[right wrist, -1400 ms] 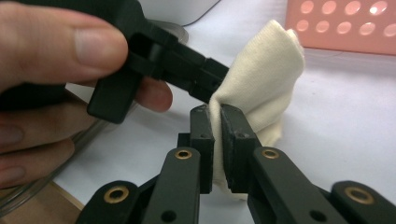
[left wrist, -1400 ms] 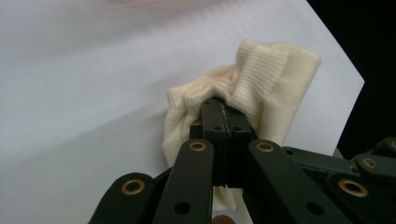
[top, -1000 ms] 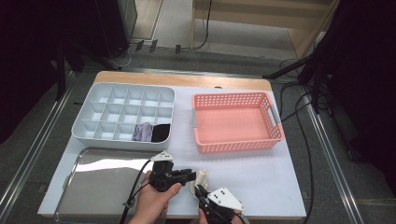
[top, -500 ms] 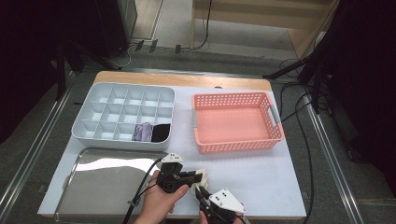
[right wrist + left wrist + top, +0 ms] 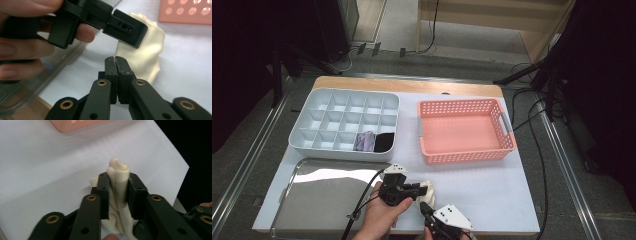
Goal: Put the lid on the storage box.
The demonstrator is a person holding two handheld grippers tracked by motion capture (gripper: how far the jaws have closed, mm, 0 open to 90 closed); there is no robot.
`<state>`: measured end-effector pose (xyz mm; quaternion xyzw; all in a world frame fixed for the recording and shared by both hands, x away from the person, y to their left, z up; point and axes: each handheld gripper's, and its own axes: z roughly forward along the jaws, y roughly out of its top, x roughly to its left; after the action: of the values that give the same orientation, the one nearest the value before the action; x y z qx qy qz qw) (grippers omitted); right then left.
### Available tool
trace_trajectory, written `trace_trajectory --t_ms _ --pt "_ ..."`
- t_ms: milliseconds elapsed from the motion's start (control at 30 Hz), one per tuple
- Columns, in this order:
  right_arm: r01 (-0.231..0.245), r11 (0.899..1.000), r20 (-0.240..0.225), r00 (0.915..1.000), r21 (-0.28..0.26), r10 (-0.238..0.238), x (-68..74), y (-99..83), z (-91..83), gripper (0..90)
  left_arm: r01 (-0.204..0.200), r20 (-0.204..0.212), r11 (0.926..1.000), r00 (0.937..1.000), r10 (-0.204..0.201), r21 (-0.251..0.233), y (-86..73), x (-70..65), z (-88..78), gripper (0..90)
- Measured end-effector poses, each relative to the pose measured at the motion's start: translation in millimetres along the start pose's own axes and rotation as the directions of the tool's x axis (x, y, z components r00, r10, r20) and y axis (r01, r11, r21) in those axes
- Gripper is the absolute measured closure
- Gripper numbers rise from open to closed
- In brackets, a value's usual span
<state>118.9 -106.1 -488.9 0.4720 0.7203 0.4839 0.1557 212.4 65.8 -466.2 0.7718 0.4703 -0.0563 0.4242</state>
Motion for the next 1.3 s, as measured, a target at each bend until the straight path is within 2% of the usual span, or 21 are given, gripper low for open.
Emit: trace_trajectory --t_ms 100,167,267,300,467,600,667,733,767,867,933,1033,1133,1300 --pt "0.014 1.000 0.010 0.9999 0.000 -0.014 0.2 -1.2 0.1 90.0 0.012 -0.018 0.9999 0.9998 -0.012 0.001 -1.1 3.9 -0.8 52.0" --pt "0.022 1.000 0.017 0.9996 -0.002 -0.022 1.0 -2.2 0.3 90.0 0.037 -0.010 0.9993 0.9993 -0.037 0.000 -2.7 7.0 -1.1 48.0" --pt "0.022 1.000 0.017 0.9996 0.000 -0.022 0.8 -2.2 0.6 90.0 0.081 0.015 0.9962 0.9965 -0.082 0.033 -5.0 10.1 2.1 43.0" --pt "0.024 1.000 0.019 0.9995 0.000 -0.024 0.7 -2.4 0.6 90.0 0.082 0.020 0.9960 0.9964 -0.083 0.035 -5.5 10.5 2.3 42.7" --pt "0.024 1.000 0.019 0.9995 -0.002 -0.024 -0.5 -3.4 0.1 90.0 0.119 0.050 0.9919 0.9914 -0.121 0.045 -6.3 7.4 7.5 46.7" --pt "0.026 1.000 0.020 0.9995 -0.001 -0.026 -1.4 -4.1 0.1 90.0 0.150 0.083 0.9868 0.9844 -0.155 0.062 -6.6 7.6 11.6 51.4" --pt "0.028 1.000 0.020 0.9994 -0.004 -0.028 -1.6 -4.6 0.3 90.0 0.163 0.098 0.9838 0.9805 -0.170 0.075 -6.5 9.4 12.9 58.1" --pt "0.028 1.000 0.017 0.9995 -0.003 -0.028 -2.0 -4.4 0.3 90.0 0.176 0.114 0.9825 0.9767 -0.182 0.062 -7.2 10.3 14.0 64.2" --pt "0.023 1.000 0.016 0.9996 -0.003 -0.023 -2.2 -4.3 0.0 90.0 0.174 0.122 0.9828 0.9759 -0.181 0.061 -7.1 10.4 13.8 66.9" --pt "0.010 1.000 -0.001 0.9999 0.000 -0.010 -4.0 -3.1 -0.9 90.0 0.140 0.127 0.9888 0.9811 -0.146 0.052 -7.4 9.2 11.8 72.0" --pt "-0.009 1.000 -0.032 0.9994 -0.004 0.009 -6.7 -2.2 -3.1 87.6 0.122 0.124 0.9918 0.9843 -0.126 0.038 -7.5 8.3 10.2 73.1" --pt "-0.054 0.998 -0.060 0.9968 -0.015 0.053 -10.4 1.0 -9.0 87.5 0.088 0.098 0.9961 0.9914 -0.087 -0.001 -6.4 6.4 4.2 73.7" --pt "-0.053 0.998 -0.057 0.9971 -0.043 0.051 -13.8 6.5 -15.6 86.3 0.060 0.090 0.9978 0.9943 -0.057 -0.027 -4.7 6.6 -3.1 73.7" --pt "-0.054 0.996 -0.047 0.9976 -0.071 0.051 -20.8 11.3 -19.3 76.8 0.008 0.049 0.9980 0.9988 -0.005 -0.063 -5.0 6.7 -16.5 73.7"
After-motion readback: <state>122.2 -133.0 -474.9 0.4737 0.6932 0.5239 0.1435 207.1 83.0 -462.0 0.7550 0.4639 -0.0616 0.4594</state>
